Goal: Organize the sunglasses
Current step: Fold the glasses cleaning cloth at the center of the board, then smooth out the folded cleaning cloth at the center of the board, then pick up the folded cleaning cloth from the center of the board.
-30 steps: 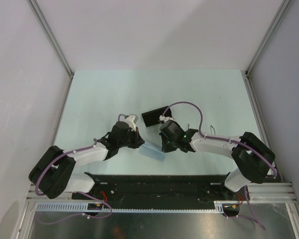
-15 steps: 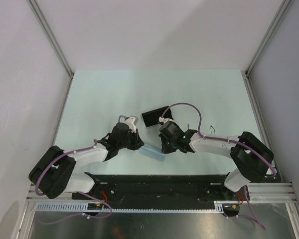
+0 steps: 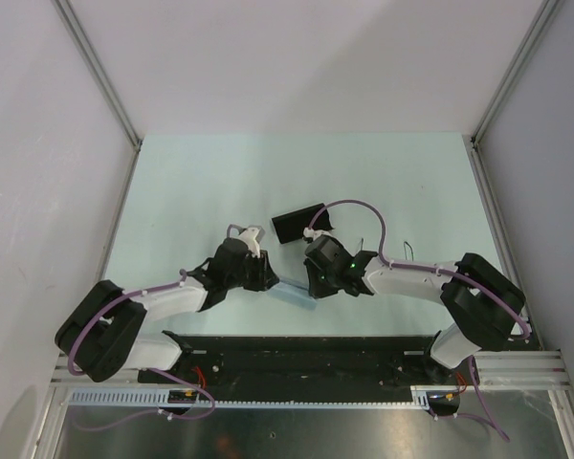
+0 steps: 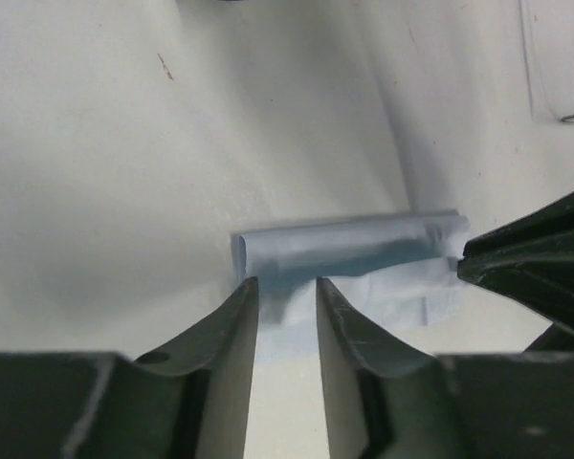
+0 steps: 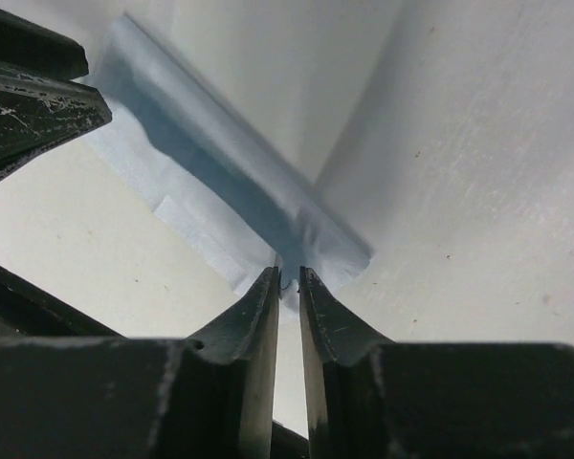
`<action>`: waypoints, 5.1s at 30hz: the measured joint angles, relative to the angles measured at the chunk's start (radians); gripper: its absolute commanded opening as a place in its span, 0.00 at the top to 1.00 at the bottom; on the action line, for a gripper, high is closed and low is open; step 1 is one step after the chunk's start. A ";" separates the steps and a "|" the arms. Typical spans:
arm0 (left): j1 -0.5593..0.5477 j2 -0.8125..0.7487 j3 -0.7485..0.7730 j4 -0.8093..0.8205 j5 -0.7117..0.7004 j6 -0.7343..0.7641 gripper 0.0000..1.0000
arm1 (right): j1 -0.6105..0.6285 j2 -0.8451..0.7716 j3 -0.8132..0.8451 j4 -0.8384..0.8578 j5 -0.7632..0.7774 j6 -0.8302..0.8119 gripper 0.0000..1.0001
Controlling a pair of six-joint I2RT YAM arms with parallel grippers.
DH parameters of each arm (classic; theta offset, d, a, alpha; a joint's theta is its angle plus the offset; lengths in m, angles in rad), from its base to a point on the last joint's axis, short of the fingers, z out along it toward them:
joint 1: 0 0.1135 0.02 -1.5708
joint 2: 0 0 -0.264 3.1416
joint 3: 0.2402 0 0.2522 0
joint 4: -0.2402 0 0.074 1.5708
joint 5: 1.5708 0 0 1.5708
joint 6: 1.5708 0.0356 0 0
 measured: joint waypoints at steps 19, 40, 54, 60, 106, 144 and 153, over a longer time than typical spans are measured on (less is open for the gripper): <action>-0.002 -0.086 0.000 -0.057 -0.029 -0.004 0.61 | 0.006 -0.063 -0.006 0.007 -0.020 0.016 0.69; -0.030 0.111 0.077 0.011 0.019 -0.007 0.66 | -0.045 0.054 -0.006 0.089 0.000 0.134 0.84; -0.034 0.196 0.121 0.042 0.009 -0.006 0.67 | -0.072 0.079 -0.006 0.110 0.000 0.139 0.84; -0.034 0.210 0.128 0.055 -0.012 -0.006 0.67 | -0.076 0.080 -0.006 0.113 0.003 0.139 0.84; -0.066 0.166 0.123 -0.023 -0.085 -0.049 0.71 | -0.021 0.092 0.045 0.001 0.072 0.190 0.78; -0.067 0.034 0.186 -0.362 -0.133 -0.040 0.44 | -0.028 -0.131 -0.116 -0.124 0.158 0.435 0.61; -0.067 0.127 0.254 -0.425 -0.087 -0.037 0.48 | 0.026 -0.110 -0.138 -0.050 0.153 0.514 0.60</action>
